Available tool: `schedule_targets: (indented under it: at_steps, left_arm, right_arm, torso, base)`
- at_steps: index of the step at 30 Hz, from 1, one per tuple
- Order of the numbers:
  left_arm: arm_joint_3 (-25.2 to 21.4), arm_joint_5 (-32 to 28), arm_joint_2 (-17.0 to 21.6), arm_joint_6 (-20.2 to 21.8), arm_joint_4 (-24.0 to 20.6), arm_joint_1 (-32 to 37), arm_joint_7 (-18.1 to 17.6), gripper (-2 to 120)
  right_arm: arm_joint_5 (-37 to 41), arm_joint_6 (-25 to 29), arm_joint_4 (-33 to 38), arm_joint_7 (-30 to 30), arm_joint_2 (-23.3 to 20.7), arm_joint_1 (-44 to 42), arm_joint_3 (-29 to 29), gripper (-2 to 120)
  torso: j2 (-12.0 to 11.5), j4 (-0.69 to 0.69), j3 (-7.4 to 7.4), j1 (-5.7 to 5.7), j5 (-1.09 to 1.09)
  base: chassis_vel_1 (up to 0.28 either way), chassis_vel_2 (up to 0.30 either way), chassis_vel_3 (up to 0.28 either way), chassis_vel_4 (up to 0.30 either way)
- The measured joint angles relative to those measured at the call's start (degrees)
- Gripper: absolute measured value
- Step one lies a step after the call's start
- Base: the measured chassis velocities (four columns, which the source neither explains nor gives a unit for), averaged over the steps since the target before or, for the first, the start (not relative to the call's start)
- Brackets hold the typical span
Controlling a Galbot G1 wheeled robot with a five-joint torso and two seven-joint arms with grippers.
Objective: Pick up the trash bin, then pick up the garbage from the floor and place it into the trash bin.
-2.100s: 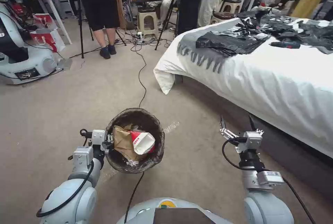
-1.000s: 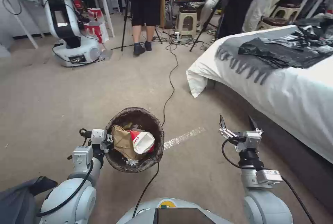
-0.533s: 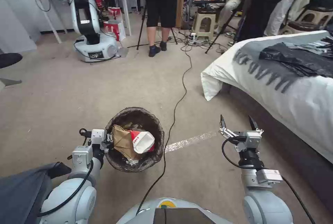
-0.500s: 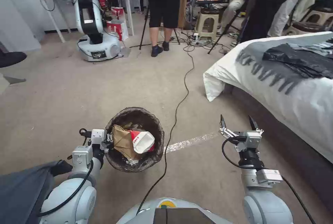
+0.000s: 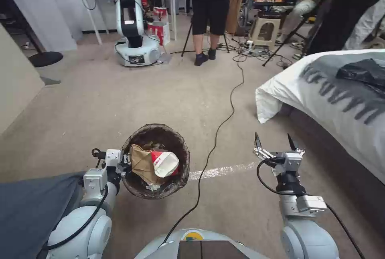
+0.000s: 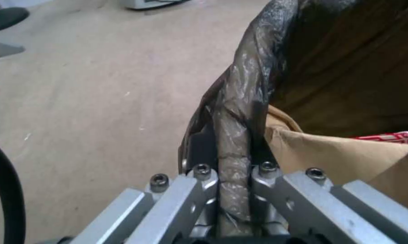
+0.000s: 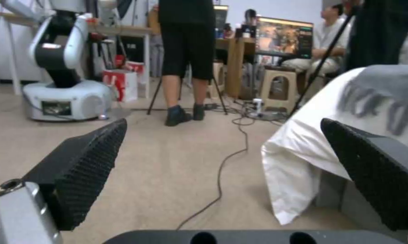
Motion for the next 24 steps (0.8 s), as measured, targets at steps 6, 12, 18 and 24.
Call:
schedule_targets:
  at_steps: [6,12,18,24]
  left_arm:
    - [0.00,0.03,0.04,-0.03,0.00,-0.01,0.03,2]
    - [0.02,0.17,0.04,-0.10,0.00,0.00,0.08,2]
    - [0.02,0.26,0.07,-1.02,0.00,0.04,0.55,2]
    - [0.00,0.42,0.32,-1.99,0.00,0.03,1.43,2]
  right_arm:
    - [0.04,-0.03,0.05,0.11,-0.01,-0.03,-0.05,100]
    - [0.04,-0.03,0.10,0.12,-0.01,-0.09,-0.22,100]
    - [0.04,-0.03,0.10,0.12,-0.02,-0.09,-0.34,100]
    - [0.04,-0.24,0.22,0.54,-0.27,0.04,-0.60,100]
  torso:
    - [0.00,0.00,0.00,0.00,0.00]
    - [0.00,0.01,0.00,0.00,0.00]
    - [0.00,0.01,0.00,0.00,0.00]
    - [0.00,-0.01,0.00,0.00,0.00]
  base:
    - [0.057,0.070,0.064,0.068]
    - [0.046,0.069,0.050,0.059]
    - [0.000,0.000,0.000,0.000]
    - [0.000,0.000,0.000,0.000]
